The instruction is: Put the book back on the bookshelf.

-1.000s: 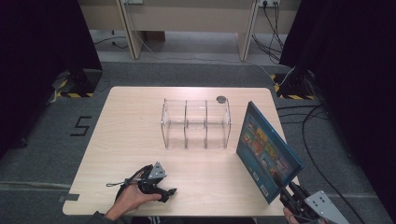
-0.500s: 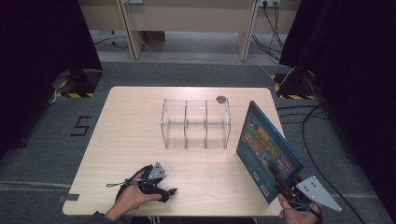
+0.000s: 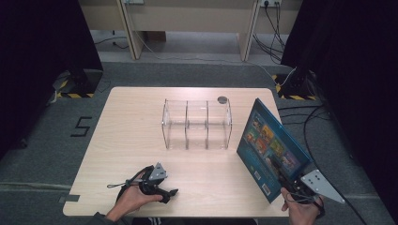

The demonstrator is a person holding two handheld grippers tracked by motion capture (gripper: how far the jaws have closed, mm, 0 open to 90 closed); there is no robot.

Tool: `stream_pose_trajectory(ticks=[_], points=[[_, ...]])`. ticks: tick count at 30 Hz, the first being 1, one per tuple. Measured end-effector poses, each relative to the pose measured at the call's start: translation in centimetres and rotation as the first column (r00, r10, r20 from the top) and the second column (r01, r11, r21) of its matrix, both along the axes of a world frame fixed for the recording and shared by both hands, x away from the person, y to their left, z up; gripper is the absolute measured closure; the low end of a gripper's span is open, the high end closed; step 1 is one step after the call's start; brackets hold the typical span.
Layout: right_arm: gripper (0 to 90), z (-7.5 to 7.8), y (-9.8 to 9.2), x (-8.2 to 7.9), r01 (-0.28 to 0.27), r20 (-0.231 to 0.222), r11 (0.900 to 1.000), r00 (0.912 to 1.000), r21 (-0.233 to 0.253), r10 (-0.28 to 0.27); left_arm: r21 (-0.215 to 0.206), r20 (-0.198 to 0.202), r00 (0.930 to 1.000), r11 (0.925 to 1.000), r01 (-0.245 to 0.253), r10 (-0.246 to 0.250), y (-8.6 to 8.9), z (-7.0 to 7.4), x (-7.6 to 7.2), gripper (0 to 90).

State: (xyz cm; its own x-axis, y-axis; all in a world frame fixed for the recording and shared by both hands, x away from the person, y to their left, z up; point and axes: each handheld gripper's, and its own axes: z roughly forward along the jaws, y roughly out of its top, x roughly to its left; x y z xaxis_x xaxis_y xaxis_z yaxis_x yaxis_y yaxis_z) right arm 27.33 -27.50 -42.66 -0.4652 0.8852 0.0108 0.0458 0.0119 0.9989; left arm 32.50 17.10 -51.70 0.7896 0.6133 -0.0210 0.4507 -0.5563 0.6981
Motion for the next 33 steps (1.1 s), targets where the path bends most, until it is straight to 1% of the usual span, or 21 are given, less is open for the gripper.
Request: stream_pose_trajectory(ticks=[2,4,6,8,10,11,12,14,16,18,21,27,30,33], points=[[80.1,0.0,0.0,0.2,0.000,0.002,1.000,1.0000,-0.007,0.000,0.001,0.000,1.0000,1.0000,0.000,0.000,0.0,0.0,0.0,13.7],[81.0,0.0,0.0,0.5,-0.016,0.009,1.000,0.9998,-0.003,0.016,0.000,0.000,1.0000,1.0000,0.000,0.000,0.0,0.0,0.0,13.7],[81.9,0.0,0.1,0.6,-0.025,0.010,1.000,0.9996,0.007,0.025,0.000,0.001,1.0000,1.0000,0.001,-0.001,0.0,0.0,0.0,13.7],[82.1,0.0,0.4,0.5,-0.025,0.011,1.000,0.9996,0.003,0.025,-0.001,0.001,1.0000,1.0000,0.003,-0.003,0.0,0.0,0.0,13.7],[82.1,0.0,0.5,0.4,-0.028,0.005,0.999,0.9996,0.025,0.028,-0.005,0.003,1.0000,1.0000,0.004,-0.004,0.0,0.0,0.0,13.6],[82.1,0.0,0.5,0.4,-0.028,0.005,0.999,0.9996,0.025,0.028,-0.005,0.003,1.0000,1.0000,0.004,-0.004,0.0,0.0,0.0,13.6],[82.5,0.2,0.5,0.3,-0.033,0.001,0.998,0.9995,0.053,0.033,-0.012,0.008,1.0000,0.9999,0.005,-0.005,0.1,-0.1,0.0,13.5],[82.6,0.5,0.5,0.3,-0.046,-0.005,0.996,0.9989,0.078,0.047,-0.016,0.011,0.9999,0.9999,0.002,-0.002,0.1,-0.2,-0.1,13.4],[82.6,0.9,0.7,0.3,-0.056,-0.009,0.994,0.9983,0.092,0.057,-0.017,0.013,0.9999,0.9999,0.002,-0.002,0.1,-0.2,-0.1,13.3],[82.7,1.3,0.9,0.4,-0.063,-0.020,0.994,0.9977,0.090,0.065,-0.017,0.014,0.9999,0.9999,0.002,-0.002,0.1,-0.2,-0.1,13.4],[82.7,1.7,1.3,0.4,-0.074,-0.017,0.994,0.9970,0.080,0.076,-0.017,0.015,0.9999,0.9998,0.005,-0.005,0.2,-0.2,-0.1,13.4],[82.8,3.0,1.5,-0.1,-0.099,-0.003,0.987,0.9950,0.127,0.100,-0.025,0.019,0.9998,0.9997,0.009,-0.008,0.3,-0.3,-0.1,13.4],[82.8,3.4,1.9,0.0,-0.108,0.006,0.986,0.9941,0.125,0.109,-0.032,0.022,0.9997,0.9994,0.010,-0.009,0.4,-0.3,-0.2,13.4],[82.8,3.6,2.4,0.2,-0.112,0.003,0.986,0.9936,0.121,0.113,-0.050,0.038,0.9990,0.9985,0.023,-0.021,0.7,-0.6,-0.1,12.9]])
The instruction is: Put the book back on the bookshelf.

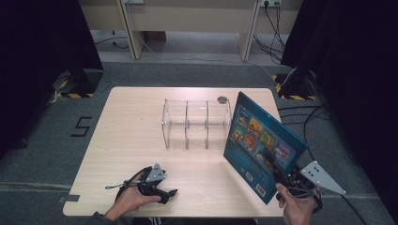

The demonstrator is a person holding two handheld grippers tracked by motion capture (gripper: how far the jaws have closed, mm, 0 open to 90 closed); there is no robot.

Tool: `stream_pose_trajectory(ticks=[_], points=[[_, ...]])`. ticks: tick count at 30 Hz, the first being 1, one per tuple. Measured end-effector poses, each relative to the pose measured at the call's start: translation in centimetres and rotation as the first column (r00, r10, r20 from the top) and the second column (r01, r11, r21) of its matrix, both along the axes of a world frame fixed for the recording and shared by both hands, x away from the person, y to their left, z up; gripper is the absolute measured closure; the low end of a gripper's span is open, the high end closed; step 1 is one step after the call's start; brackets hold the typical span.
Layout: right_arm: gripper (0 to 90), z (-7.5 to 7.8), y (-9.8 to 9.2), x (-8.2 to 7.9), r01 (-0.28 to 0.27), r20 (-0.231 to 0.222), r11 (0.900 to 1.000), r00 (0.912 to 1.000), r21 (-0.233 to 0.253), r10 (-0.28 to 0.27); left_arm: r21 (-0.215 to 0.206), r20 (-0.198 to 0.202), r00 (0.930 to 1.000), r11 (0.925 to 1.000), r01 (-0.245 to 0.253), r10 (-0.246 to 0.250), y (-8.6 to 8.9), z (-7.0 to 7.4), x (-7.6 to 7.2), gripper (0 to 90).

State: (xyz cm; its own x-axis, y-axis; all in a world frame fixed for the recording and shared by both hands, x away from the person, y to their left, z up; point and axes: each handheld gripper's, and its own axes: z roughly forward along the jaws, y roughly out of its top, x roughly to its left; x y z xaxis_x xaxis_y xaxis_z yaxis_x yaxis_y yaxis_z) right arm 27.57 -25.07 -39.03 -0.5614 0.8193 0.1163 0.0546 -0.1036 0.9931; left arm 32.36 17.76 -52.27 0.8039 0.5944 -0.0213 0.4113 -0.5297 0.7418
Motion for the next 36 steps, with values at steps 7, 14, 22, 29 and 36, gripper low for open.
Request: stream_pose_trajectory(ticks=[7,14,22,29,36], points=[[82.7,0.0,1.6,1.6,-0.005,-0.021,1.000,0.9998,0.001,0.005,-0.012,0.009,0.9999,0.9998,0.014,-0.014,0.4,-0.2,0.1,12.2],[82.7,0.3,3.4,3.4,0.005,-0.017,1.000,0.9998,-0.017,-0.005,-0.011,0.010,0.9999,0.9999,0.010,-0.010,0.6,-0.2,0.2,12.3],[82.7,0.8,5.4,5.3,0.029,-0.004,0.999,0.9996,-0.044,-0.029,-0.013,0.009,1.0000,0.9999,0.001,-0.001,0.8,-0.2,0.2,12.2],[82.8,0.5,6.8,7.3,0.055,-0.032,0.998,0.9979,-0.041,-0.056,-0.012,0.009,1.0000,0.9999,-0.001,0.001,0.8,-0.2,0.2,12.0],[82.8,0.4,7.9,8.6,0.071,-0.037,0.996,0.9967,-0.049,-0.073,-0.011,0.009,1.0000,0.9999,-0.003,0.003,0.8,-0.2,0.2,11.9]])
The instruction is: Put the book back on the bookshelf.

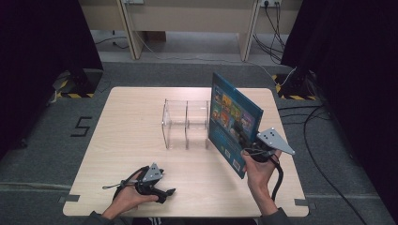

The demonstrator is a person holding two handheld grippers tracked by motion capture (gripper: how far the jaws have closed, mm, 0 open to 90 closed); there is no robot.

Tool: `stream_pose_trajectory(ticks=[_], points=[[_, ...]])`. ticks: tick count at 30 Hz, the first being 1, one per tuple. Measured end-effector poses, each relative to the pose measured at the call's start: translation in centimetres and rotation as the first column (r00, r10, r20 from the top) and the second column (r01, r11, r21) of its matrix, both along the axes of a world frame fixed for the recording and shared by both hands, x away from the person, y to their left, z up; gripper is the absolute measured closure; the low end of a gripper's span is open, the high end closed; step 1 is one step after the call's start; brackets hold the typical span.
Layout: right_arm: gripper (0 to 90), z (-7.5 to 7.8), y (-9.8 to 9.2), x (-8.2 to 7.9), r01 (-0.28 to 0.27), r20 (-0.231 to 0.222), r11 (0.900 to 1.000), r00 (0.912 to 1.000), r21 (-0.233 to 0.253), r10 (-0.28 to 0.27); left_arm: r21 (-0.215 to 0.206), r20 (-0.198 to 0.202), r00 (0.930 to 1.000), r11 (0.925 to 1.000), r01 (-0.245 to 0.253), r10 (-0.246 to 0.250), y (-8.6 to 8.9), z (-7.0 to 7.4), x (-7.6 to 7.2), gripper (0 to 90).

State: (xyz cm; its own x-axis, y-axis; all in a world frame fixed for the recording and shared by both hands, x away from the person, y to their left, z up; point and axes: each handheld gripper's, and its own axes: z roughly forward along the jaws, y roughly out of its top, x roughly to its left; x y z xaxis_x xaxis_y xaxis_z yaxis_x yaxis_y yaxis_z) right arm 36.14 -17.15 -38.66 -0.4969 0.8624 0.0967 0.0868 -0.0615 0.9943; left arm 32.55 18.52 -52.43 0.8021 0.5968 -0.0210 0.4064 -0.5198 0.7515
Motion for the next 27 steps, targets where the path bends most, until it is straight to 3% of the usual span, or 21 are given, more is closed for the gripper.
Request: stream_pose_trajectory(ticks=[10,27], points=[[82.8,-0.3,0.7,1.7,0.054,0.018,0.999,0.9984,0.001,-0.054,0.000,-0.001,1.0000,1.0000,-0.001,0.001,0.0,0.0,0.0,12.0],[82.7,-1.1,2.2,4.0,0.091,0.041,0.996,0.9951,0.001,-0.090,0.002,-0.001,1.0000,1.0000,-0.002,0.002,0.0,0.0,0.0,11.9]])
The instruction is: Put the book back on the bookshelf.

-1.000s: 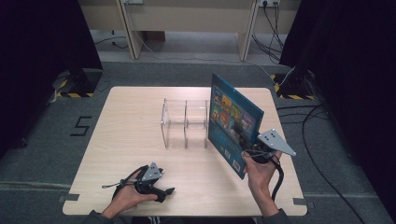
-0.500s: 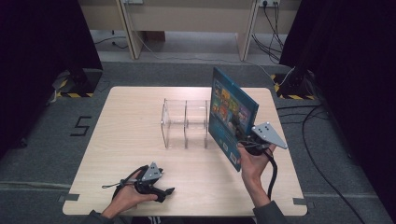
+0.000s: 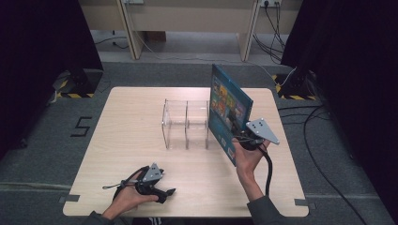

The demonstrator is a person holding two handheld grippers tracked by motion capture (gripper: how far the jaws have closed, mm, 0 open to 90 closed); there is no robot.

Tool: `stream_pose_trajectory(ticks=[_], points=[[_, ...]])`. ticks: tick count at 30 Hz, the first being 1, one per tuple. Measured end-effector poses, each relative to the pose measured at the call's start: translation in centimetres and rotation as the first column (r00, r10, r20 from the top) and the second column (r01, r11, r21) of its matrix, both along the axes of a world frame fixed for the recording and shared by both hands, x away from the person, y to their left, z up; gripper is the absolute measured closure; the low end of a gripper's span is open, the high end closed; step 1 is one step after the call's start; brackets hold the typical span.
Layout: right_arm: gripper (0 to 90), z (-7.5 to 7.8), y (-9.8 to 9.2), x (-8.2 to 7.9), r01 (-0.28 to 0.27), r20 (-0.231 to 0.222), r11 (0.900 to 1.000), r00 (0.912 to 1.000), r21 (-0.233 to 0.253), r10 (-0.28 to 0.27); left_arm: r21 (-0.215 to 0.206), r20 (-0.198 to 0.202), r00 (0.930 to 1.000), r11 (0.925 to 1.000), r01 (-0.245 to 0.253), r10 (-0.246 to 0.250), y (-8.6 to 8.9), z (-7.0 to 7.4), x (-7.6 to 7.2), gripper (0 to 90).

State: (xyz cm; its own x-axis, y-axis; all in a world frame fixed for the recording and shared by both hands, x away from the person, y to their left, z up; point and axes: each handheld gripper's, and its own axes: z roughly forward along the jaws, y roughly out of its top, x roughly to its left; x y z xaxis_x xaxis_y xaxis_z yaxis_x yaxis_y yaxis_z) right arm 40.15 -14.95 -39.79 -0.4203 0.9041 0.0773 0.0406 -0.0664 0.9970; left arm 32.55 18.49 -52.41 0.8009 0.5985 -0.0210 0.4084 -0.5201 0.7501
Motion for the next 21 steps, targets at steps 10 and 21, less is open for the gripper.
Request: stream_pose_trajectory(ticks=[10,21], points=[[82.7,-0.4,0.5,0.9,0.006,0.005,1.000,1.0000,0.006,-0.006,-0.001,0.000,1.0000,1.0000,0.000,0.000,0.0,0.0,0.0,11.9],[82.4,-1.2,0.5,1.3,0.022,0.022,1.000,0.9995,0.021,-0.023,0.000,0.001,1.0000,1.0000,0.000,0.000,-0.1,0.0,0.0,11.2]])
